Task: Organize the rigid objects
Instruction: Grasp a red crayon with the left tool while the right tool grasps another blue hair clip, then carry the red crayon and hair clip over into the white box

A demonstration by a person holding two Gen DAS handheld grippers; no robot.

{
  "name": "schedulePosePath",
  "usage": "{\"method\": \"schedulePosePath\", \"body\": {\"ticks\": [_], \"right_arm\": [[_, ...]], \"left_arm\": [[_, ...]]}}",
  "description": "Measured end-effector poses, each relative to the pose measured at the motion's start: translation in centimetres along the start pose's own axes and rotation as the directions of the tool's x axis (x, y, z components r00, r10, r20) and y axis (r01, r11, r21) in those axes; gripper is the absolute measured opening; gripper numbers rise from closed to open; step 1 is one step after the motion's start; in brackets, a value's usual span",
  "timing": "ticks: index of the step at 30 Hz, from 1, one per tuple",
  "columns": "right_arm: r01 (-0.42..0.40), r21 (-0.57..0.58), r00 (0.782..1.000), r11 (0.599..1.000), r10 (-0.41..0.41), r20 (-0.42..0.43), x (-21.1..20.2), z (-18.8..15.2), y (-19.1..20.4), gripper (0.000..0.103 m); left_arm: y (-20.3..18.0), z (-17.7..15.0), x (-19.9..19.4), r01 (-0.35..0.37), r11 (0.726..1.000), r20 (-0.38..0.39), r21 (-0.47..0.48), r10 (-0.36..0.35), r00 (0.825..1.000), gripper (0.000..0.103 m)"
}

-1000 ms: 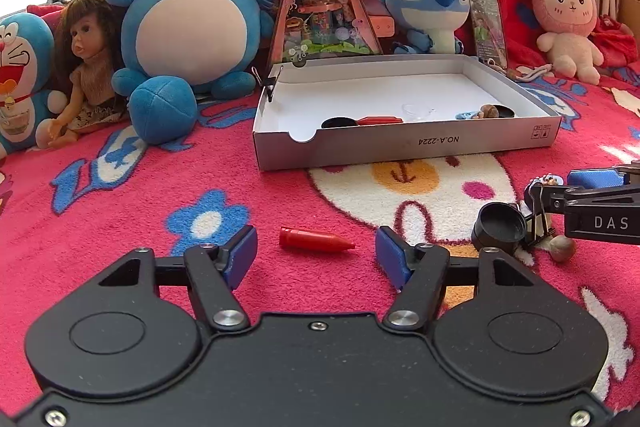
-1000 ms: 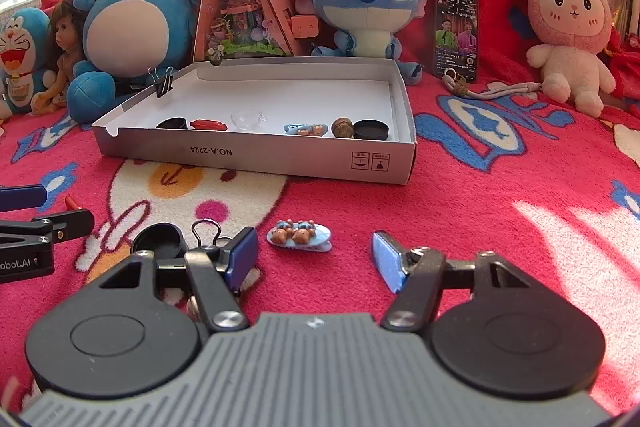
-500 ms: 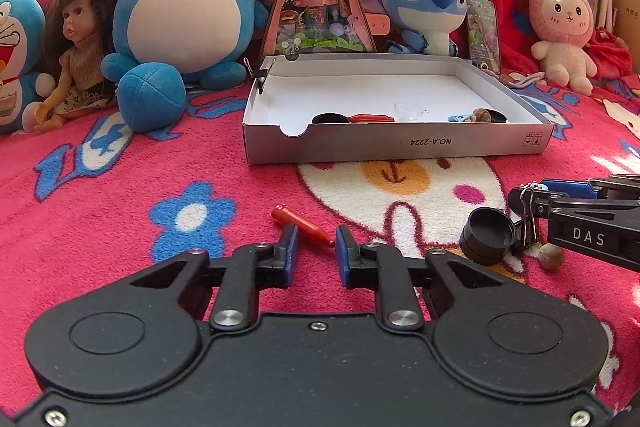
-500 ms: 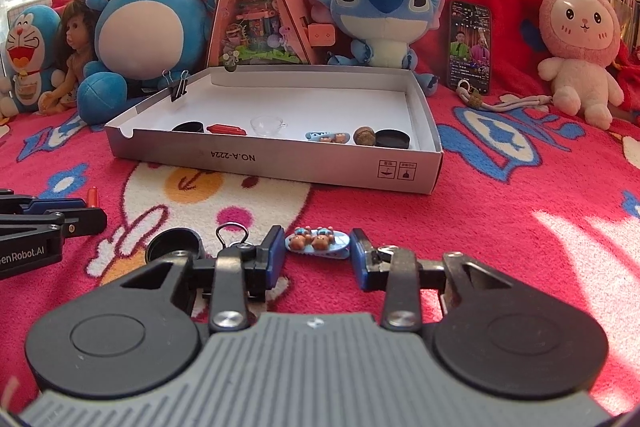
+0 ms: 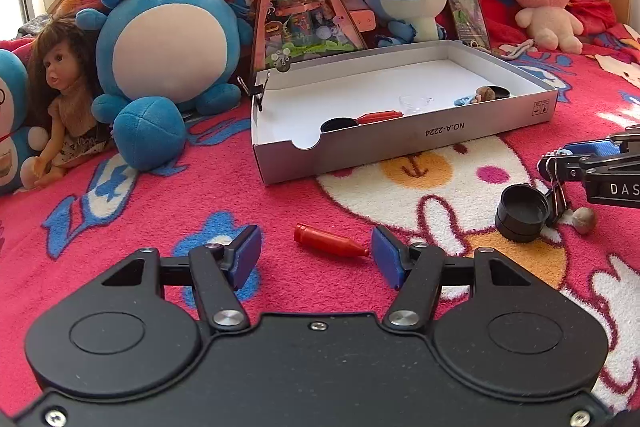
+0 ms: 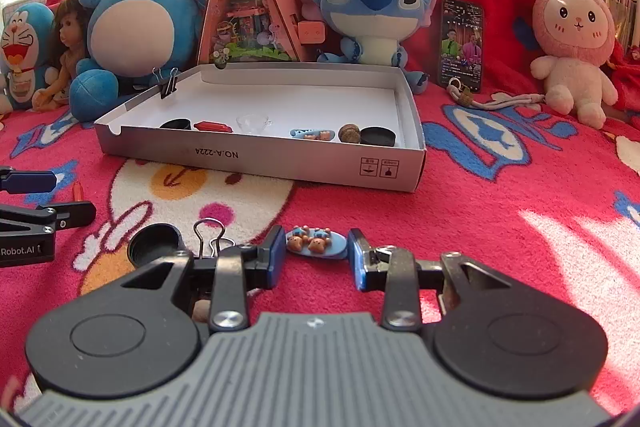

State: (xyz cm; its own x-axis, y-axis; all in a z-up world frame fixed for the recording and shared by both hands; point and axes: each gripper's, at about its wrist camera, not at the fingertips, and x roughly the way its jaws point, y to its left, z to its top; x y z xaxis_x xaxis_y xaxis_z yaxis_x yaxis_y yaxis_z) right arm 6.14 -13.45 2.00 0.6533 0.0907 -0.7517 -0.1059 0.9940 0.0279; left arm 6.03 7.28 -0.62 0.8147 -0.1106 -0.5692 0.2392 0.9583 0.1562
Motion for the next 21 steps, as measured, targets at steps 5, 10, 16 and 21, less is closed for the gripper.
{"method": "schedulePosePath", "body": {"ticks": [5, 10, 16, 21], "right_arm": [[-0.002, -0.005, 1.000, 1.000, 0.002, -0.001, 0.02, -0.01, 0.00, 0.040], [-0.005, -0.006, 1.000, 1.000, 0.005, 0.001, -0.05, -0.06, -0.03, 0.041], [-0.017, -0.002, 1.000, 1.000, 0.017, 0.014, -0.34, -0.23, -0.08, 0.045], [-0.008, -0.015, 1.000, 1.000, 0.009, 0.020, -0.34, -0.22, 0.17, 0.047]], "left_arm": [[-0.15, -0.17, 0.40, 0.053, 0.998, 0.026, 0.042, -0.054, 0.998, 0.058], [-0.33, -0.20, 0.68, 0.056, 0.997, 0.030, 0.051, -0.058, 0.998, 0.057], [0.10, -0.23, 0.68, 0.072, 0.997, 0.022, 0.010, -0.072, 0.997, 0.039], [-0.15, -0.21, 0.40, 0.041, 0.999, 0.029, -0.016, -0.041, 0.999, 0.039]]}}
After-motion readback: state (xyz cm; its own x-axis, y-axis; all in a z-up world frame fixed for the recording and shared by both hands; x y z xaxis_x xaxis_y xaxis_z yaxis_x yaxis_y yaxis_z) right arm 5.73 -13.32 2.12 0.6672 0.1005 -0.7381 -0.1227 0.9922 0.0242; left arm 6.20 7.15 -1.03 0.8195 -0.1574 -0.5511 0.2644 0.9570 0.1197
